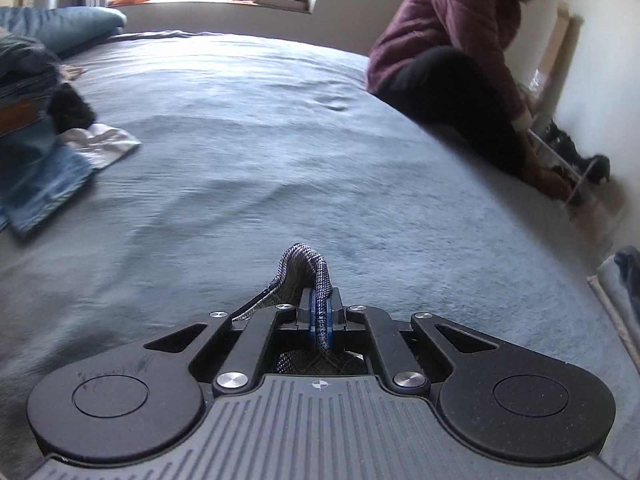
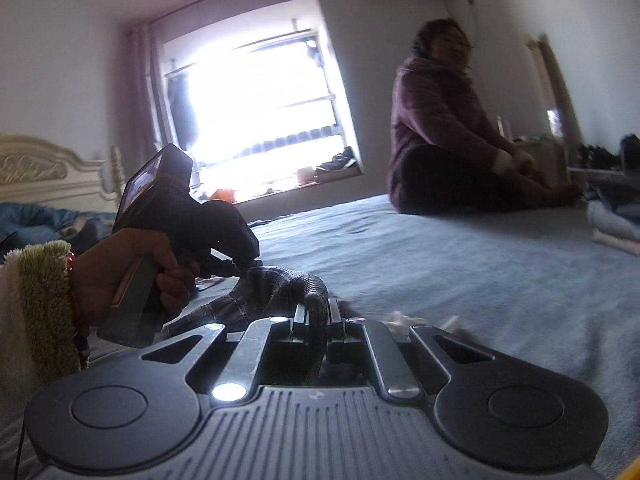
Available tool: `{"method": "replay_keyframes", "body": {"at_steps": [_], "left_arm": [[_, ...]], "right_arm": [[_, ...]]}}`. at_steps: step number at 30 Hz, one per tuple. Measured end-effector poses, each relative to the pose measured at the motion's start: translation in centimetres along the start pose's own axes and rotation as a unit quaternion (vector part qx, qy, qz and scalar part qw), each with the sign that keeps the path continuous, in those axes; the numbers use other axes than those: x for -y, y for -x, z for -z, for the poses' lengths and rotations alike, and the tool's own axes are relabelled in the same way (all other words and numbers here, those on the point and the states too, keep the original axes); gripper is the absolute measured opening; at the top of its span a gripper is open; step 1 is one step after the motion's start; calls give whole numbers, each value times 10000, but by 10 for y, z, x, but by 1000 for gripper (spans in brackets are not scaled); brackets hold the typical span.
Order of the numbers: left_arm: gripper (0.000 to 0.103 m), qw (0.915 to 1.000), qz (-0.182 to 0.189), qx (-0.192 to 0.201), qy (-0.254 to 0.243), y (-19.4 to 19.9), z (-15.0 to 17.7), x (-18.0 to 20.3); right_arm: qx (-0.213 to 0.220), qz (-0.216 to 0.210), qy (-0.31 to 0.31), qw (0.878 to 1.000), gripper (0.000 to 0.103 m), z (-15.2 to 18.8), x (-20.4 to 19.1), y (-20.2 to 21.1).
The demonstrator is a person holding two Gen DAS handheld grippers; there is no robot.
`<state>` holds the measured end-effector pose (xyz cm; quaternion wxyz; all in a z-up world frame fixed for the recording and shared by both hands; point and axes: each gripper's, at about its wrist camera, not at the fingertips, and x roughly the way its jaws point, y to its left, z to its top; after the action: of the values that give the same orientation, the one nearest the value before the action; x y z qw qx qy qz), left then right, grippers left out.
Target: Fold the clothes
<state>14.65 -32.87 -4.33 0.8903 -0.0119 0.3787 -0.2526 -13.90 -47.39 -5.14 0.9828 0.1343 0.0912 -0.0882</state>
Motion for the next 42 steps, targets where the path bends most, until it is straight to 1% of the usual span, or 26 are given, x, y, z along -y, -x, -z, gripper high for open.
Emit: {"method": "replay_keyframes", "body": {"at_steps": [6,8,10,11,13,14,16,18,19,21,22,24,25,26,27,29,31,33,34,35,36,39,41,42], "left_arm": [[3,9991,-54,-75,-422,-22,4,28],[4,9977,-63,-216,-647,-32,7,37],[11,9945,-52,-351,-989,-43,12,43],[13,9934,-49,-331,-1094,-45,13,45],[22,9945,118,-239,-1008,-44,9,42],[23,9951,211,-192,-944,-43,7,40],[28,9968,444,-72,-664,-36,-1,32],[33,9975,581,74,-404,-23,-9,22],[34,9975,601,152,-340,-15,-11,19],[36,9973,576,282,-344,3,-13,10],[39,9972,524,315,-432,16,-10,4],[43,9965,413,378,-618,42,-3,-8],[46,9958,337,390,-751,54,4,-13],[47,9951,285,390,-868,66,12,-17],[51,9945,314,347,-933,77,24,-22],[52,9933,371,261,-1062,99,49,-33],[53,9919,488,104,-1167,117,75,-40],[53,9881,692,-78,-1371,130,104,-41],[53,9855,736,-70,-1530,137,119,-39],[53,9826,736,-4,-1707,142,132,-35],[53,9793,735,62,-1884,148,145,-32],[53,9678,659,374,-2400,162,177,-22],[53,9579,717,526,-2729,166,187,-12],[53,9524,745,605,-2893,166,191,-7]], "right_arm": [[-69,176,-324,9993,7,10,26,-1],[-145,233,-452,9986,7,15,35,-3],[-237,236,-655,9973,7,21,43,-6],[-283,232,-768,9964,7,23,48,-7],[-365,215,-994,9941,7,27,57,-9],[-407,197,-1104,9929,8,29,60,-9],[-488,145,-1417,9886,10,31,70,-9],[-556,91,-1806,9819,14,32,81,-8],[-526,123,-2047,9773,21,33,90,-5],[-410,182,-2457,9683,33,31,107,3],[-335,214,-2605,9646,34,28,115,9],[-237,335,-2553,9660,34,19,121,22],[-200,372,-2512,9670,34,15,123,28],[-254,257,-2378,9706,33,8,120,32],[-404,10,-2162,9755,33,1,113,33],[-767,-549,-1598,9826,33,-10,92,29],[-1162,-1006,-912,9839,32,-14,66,19],[-1566,-984,-376,9820,31,-11,53,6],[-1738,-783,-170,9815,30,-8,53,0],[-1861,-391,-51,9817,29,-6,59,-3],[-1912,-42,-90,9815,31,-7,66,-1],[-1686,59,-791,9825,31,-23,83,33],[-1748,-314,-1042,9786,32,-23,74,55],[-1832,-470,-1040,9764,32,-20,62,62]]}}
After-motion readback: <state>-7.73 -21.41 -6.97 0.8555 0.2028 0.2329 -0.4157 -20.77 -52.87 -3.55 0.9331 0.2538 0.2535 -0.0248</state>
